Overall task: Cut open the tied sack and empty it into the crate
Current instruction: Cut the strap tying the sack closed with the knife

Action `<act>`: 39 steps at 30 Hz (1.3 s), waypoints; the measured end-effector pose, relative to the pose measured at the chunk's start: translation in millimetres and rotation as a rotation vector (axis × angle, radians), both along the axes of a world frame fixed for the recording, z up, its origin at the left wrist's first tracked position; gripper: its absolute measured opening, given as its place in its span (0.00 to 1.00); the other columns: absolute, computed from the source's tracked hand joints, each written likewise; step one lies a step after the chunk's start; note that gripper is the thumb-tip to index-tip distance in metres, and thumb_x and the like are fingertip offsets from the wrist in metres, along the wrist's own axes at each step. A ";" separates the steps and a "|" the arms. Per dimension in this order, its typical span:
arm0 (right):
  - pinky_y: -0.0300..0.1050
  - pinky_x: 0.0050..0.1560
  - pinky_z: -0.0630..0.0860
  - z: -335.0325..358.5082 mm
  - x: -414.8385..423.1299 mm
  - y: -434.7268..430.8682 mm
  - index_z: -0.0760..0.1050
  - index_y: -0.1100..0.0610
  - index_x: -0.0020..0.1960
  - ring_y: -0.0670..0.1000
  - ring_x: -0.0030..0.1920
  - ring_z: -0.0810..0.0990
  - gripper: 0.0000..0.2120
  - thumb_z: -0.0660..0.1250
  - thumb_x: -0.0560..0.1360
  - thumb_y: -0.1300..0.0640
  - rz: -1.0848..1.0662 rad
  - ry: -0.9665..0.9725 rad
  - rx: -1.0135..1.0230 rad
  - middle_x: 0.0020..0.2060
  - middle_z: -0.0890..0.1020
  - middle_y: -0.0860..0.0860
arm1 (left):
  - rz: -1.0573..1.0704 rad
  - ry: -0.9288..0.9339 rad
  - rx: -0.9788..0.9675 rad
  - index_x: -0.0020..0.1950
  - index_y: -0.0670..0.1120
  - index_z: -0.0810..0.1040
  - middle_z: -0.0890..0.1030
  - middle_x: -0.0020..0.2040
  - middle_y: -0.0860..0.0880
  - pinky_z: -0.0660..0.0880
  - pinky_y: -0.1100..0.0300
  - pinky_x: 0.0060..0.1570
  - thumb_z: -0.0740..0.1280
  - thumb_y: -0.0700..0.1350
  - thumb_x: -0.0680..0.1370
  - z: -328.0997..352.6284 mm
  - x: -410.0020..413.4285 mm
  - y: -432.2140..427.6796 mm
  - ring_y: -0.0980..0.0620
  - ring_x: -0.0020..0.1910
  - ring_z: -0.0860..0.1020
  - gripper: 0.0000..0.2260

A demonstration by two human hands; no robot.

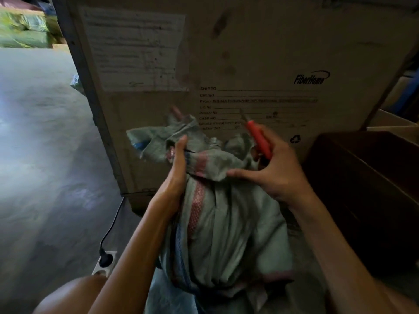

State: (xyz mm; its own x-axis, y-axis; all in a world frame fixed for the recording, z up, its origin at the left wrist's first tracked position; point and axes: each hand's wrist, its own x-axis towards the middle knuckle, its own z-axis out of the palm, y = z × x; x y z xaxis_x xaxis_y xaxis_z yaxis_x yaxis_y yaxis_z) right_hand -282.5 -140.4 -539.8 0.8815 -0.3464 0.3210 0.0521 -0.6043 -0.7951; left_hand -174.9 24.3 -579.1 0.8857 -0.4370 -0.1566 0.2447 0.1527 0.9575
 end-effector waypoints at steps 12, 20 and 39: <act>0.46 0.44 0.77 1.5 5.0 -38.6 0.78 0.46 0.40 0.49 0.39 0.80 0.06 0.73 0.75 0.53 -0.431 -0.108 0.086 0.36 0.82 0.49 | -0.338 -0.073 0.258 0.61 0.45 0.83 0.87 0.56 0.41 0.81 0.54 0.55 0.54 0.79 0.70 4.4 -9.6 1.8 0.45 0.52 0.86 0.42; 0.46 0.40 0.75 -8.1 8.4 -67.2 0.80 0.53 0.40 0.50 0.37 0.78 0.06 0.69 0.75 0.58 -0.700 -0.136 0.201 0.32 0.77 0.49 | -0.360 -0.376 0.629 0.56 0.46 0.85 0.89 0.48 0.48 0.83 0.52 0.55 0.75 0.70 0.61 7.1 7.4 25.2 0.52 0.46 0.87 0.34; 0.45 0.42 0.80 -33.5 21.8 23.5 0.81 0.54 0.42 0.49 0.37 0.83 0.16 0.78 0.67 0.42 -0.343 -0.043 0.431 0.36 0.85 0.49 | 0.237 -0.627 0.441 0.53 0.44 0.81 0.85 0.51 0.44 0.78 0.47 0.55 0.62 0.61 0.81 -7.6 2.5 4.6 0.44 0.53 0.82 0.20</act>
